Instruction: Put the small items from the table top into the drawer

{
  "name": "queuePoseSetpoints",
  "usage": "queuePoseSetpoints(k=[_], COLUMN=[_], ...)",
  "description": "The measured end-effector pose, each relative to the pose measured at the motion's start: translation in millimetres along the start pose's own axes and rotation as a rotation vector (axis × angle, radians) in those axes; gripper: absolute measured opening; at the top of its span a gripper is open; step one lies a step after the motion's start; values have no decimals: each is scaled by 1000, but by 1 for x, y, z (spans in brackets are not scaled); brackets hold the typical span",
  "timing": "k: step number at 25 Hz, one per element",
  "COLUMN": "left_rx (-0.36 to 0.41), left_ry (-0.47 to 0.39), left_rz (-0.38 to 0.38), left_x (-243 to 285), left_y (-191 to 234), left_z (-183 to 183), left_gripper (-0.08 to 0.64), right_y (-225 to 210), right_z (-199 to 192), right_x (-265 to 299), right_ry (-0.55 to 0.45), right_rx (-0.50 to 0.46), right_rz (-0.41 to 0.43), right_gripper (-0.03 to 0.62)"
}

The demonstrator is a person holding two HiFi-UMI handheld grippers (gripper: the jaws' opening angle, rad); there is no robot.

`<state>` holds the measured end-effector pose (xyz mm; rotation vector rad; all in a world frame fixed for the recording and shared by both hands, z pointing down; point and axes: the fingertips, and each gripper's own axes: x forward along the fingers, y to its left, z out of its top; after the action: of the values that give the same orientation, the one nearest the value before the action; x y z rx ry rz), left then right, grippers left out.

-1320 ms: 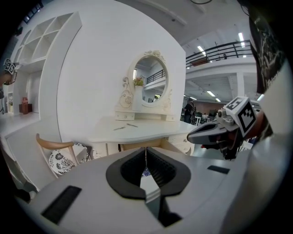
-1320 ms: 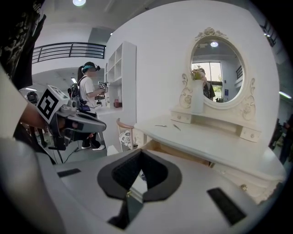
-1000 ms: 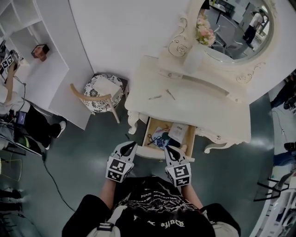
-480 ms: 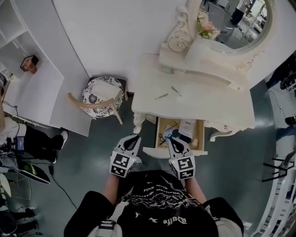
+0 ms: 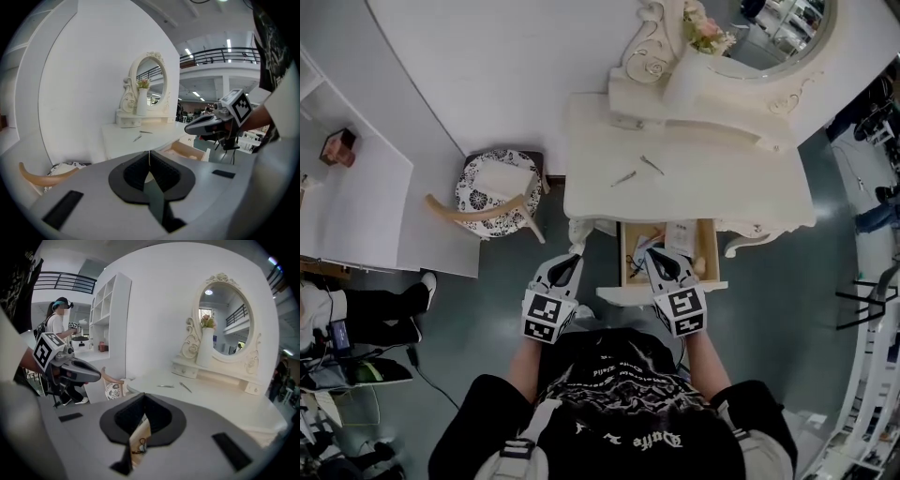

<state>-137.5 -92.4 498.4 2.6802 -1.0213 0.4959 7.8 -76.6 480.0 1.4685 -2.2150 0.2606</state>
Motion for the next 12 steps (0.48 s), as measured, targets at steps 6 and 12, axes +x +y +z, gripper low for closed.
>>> queuePoseSetpoints(k=[6, 12], left_rx=[-15, -39], left_ry=[-4, -9], left_rz=[9, 49], left_x=[3, 6], left_y=[5, 12], left_z=[0, 4], left_gripper=[21, 20], right_y=[-15, -36], right_z=[20, 44], right_x=[8, 21], right_ry=[-17, -29], right_rx=[1, -93], right_rz=[14, 43], right_gripper=[11, 12])
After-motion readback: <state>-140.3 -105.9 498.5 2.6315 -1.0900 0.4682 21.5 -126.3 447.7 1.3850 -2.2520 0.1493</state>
